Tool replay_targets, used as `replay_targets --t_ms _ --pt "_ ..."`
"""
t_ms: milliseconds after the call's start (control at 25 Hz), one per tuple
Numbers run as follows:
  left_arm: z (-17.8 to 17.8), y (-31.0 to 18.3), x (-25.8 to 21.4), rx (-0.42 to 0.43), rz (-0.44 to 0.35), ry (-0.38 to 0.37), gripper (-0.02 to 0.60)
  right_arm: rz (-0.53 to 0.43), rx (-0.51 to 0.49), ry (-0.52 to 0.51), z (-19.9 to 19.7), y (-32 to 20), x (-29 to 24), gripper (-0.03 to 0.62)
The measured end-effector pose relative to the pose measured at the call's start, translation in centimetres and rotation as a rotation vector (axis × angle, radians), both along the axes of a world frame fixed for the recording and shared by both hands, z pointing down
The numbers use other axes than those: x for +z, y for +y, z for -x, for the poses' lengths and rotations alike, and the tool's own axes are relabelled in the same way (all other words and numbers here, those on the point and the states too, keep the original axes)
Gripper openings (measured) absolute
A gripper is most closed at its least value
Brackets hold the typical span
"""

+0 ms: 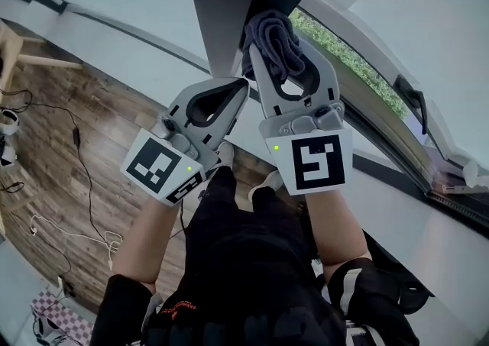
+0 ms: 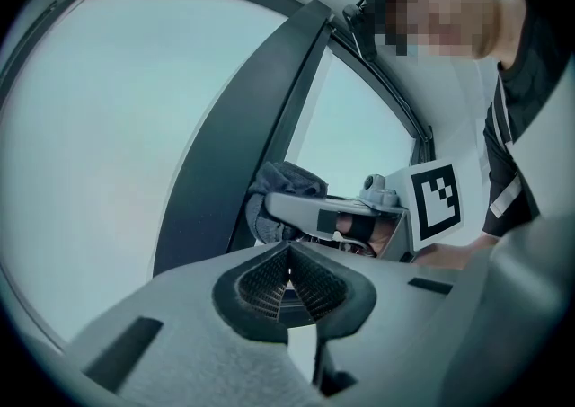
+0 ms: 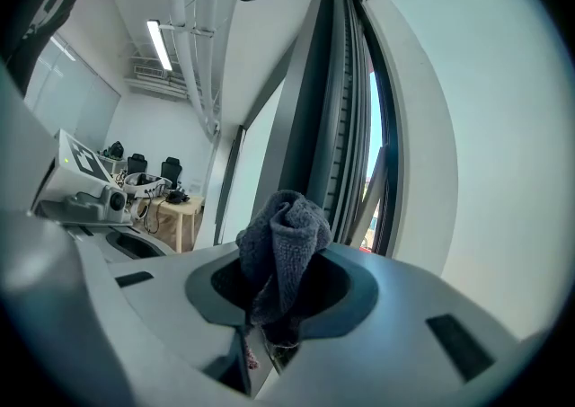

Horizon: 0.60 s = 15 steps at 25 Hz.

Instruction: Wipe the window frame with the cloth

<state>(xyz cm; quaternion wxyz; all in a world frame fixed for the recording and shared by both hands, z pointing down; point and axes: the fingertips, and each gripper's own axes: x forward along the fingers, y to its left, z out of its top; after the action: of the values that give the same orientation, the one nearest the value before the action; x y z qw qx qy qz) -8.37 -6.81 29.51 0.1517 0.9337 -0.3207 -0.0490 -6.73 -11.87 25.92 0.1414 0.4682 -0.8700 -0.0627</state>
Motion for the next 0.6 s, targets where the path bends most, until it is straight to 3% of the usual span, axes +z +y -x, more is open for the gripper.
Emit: replay_targets --t_ms 600 --pt "0.6 0.5 5.3 -0.002 0.074 -0.013 0.018 0.126 0.035 -0.042 0.2 -0.4 7.7 0.103"
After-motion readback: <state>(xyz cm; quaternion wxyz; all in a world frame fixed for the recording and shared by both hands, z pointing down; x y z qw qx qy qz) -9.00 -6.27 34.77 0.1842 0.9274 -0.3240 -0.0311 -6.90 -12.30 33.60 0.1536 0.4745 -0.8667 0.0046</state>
